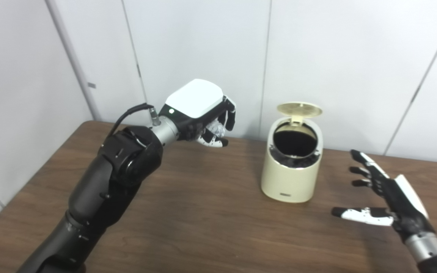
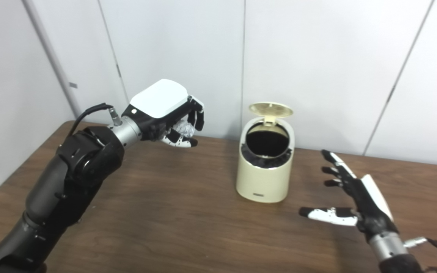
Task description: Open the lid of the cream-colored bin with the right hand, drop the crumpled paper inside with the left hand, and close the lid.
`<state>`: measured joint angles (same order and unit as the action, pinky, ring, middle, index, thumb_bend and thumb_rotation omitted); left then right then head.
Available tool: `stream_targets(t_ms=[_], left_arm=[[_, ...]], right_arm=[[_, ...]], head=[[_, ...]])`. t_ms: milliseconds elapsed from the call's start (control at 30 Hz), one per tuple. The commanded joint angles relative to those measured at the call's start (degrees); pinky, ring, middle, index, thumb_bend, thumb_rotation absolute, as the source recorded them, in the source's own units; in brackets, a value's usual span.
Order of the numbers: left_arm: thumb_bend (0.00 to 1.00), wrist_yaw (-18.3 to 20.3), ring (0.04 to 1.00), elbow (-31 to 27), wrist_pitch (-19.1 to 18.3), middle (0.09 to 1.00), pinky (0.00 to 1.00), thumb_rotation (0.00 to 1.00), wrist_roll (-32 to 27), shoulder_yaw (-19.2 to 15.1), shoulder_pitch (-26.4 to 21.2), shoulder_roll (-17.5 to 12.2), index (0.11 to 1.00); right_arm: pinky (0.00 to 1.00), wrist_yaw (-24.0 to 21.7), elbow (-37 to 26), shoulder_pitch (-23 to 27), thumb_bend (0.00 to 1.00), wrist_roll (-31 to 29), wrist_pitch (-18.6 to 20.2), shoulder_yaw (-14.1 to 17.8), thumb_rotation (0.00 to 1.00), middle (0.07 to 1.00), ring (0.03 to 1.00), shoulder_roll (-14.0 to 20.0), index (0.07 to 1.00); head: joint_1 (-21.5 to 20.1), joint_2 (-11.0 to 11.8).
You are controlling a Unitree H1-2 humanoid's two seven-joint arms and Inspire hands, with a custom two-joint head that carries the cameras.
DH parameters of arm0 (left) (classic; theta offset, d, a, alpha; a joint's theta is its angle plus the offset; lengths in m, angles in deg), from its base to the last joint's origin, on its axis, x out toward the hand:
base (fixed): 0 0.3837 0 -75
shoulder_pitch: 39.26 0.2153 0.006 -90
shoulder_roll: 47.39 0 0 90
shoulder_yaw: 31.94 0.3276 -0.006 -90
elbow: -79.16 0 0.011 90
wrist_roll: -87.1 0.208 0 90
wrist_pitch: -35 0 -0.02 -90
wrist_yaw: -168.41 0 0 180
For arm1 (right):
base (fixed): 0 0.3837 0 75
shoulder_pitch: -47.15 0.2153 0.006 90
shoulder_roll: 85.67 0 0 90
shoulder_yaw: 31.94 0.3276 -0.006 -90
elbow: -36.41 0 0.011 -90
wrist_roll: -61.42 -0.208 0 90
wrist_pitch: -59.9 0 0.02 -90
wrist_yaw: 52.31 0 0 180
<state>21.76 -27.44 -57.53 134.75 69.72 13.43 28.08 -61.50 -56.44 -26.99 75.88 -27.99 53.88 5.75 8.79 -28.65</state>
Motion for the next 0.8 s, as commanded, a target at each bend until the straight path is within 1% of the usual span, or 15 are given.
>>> stream_targets(t_ms=[0,33,133,267,333,467,500,533,633,767], left_arm=[[0.52,-2.0,0.202,0.2,1.2,0.472,0.17,0.00,-0.1,-0.3,-3.9,-0.2,0.483],[0.52,-2.2,0.194,0.9,1.7,0.471,0.16,0.00,-0.3,0.0,-4.5,0.3,0.483],[0.52,-2.4,0.211,2.2,2.2,0.471,0.19,0.00,0.2,0.8,-5.9,1.6,0.483],[0.52,-2.4,0.250,3.9,2.1,0.472,0.23,0.00,0.6,1.9,-7.9,3.8,0.483],[0.52,-2.4,0.261,4.5,1.9,0.472,0.24,0.00,0.8,2.4,-8.6,4.5,0.483],[0.52,-3.6,0.224,6.3,2.7,0.472,0.18,0.00,1.8,3.7,-9.9,6.2,0.484],[0.52,-3.7,0.225,6.8,3.0,0.472,0.18,0.00,1.9,4.1,-10.3,6.6,0.484],[0.52,-4.0,0.242,7.4,3.2,0.473,0.20,0.00,2.0,4.5,-10.7,7.0,0.483],[0.52,-4.9,0.253,8.9,3.7,0.473,0.21,0.00,2.5,5.4,-11.5,8.5,0.483],[0.52,-6.4,0.236,10.5,5.0,0.472,0.19,0.00,2.4,6.6,-12.0,10.0,0.483]], right_arm=[[0.72,0.9,-0.6,1.6,0.82,-0.1,-2.3,0.1,0.26,0.947,0.864,-0.2,0.930],[0.72,0.8,-0.4,1.6,0.82,-0.4,-2.4,0.0,0.26,0.949,0.866,-0.3,0.930],[0.74,0.9,-0.3,1.4,0.83,-0.2,-2.4,-0.1,0.25,0.954,0.877,-0.7,0.931],[0.76,1.3,-0.4,1.2,0.82,0.4,-2.1,-0.2,0.22,0.951,0.878,-1.1,0.929],[0.77,1.4,-0.2,1.2,0.82,0.3,-2.3,-0.2,0.22,0.952,0.880,-1.3,0.929],[0.78,1.7,0.1,1.2,0.82,0.9,-2.6,-0.5,0.26,0.953,0.884,-1.4,0.931],[0.78,1.7,0.2,1.3,0.82,1.0,-2.8,-0.5,0.26,0.952,0.883,-1.4,0.930],[0.77,1.8,0.3,1.3,0.82,0.9,-2.9,-0.5,0.26,0.952,0.882,-1.4,0.930],[0.77,1.8,-0.3,1.2,0.82,1.2,-2.3,-0.6,0.25,0.953,0.883,-1.7,0.928],[0.76,2.1,-1.3,1.0,0.82,2.0,-1.6,-0.7,0.25,0.951,0.878,-2.1,0.928]], head=[[0.0,-0.1],[-0.5,0.1],[-1.8,0.4],[-2.9,0.8],[-3.1,0.9],[-3.9,1.2],[-3.9,1.2],[-4.2,1.3],[-4.7,1.5],[-5.5,1.3]])
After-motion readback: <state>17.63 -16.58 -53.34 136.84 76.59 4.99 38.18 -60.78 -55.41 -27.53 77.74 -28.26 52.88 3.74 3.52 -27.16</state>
